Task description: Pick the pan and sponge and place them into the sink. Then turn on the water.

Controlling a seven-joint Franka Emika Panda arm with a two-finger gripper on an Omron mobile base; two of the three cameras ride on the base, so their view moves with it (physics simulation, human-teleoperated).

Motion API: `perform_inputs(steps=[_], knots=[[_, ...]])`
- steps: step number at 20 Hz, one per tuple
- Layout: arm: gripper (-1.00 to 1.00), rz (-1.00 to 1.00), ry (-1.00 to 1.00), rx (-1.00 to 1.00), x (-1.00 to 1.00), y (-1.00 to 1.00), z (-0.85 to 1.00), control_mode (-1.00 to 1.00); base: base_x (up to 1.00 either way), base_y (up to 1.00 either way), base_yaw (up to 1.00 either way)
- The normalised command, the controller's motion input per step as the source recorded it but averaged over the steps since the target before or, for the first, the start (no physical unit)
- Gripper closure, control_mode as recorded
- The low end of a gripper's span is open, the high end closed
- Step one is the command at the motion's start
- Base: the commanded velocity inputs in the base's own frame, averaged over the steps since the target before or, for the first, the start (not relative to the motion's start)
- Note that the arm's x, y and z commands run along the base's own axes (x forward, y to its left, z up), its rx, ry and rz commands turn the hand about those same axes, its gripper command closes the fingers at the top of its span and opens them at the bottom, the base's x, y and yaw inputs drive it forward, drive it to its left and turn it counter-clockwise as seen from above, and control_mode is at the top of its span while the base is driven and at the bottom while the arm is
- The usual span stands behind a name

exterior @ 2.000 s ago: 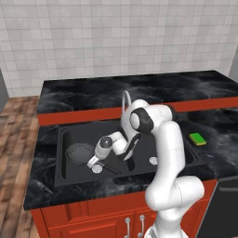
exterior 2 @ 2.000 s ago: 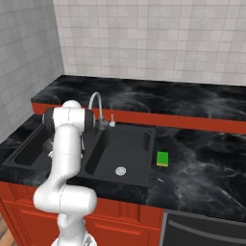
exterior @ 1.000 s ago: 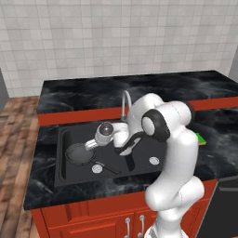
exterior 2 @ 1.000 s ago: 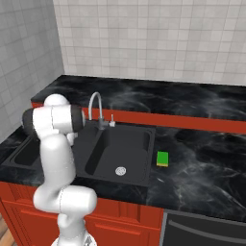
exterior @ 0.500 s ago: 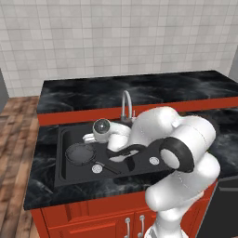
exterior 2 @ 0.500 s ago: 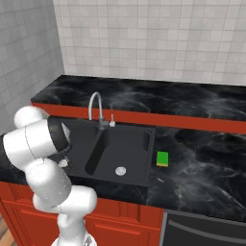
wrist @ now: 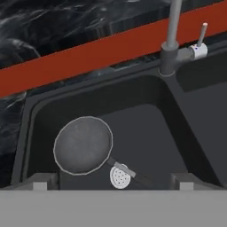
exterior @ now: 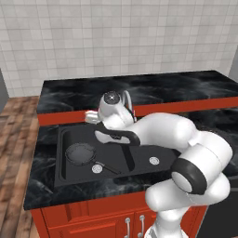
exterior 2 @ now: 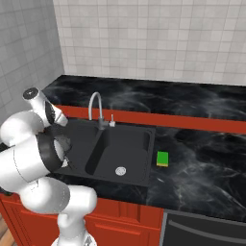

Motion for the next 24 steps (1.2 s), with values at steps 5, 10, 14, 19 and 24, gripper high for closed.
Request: perform_inputs(steps=[5, 10, 14, 19, 24], knots=[[-1.0, 0.0, 0.29, 0.11, 0.0, 0.0, 0.83, -1.0, 0.0, 0.0, 0.0], [-1.0, 0.02, 0.33, -0.02, 0.0, 0.0, 0.49, -1.0, 0.0, 0.0, 0.0], [-1.0, 0.13, 0.3, -0.3, 0.0, 0.0, 0.03, -1.0, 0.0, 0.0, 0.0], [-1.0, 0.25, 0.15, -0.33, -0.04, -0.2, -0.04, -1.0, 0.0, 0.0, 0.0], [-1.0, 0.26, 0.0, 0.06, -0.28, -0.77, 0.0, -1.0, 0.0, 0.0, 0.0]])
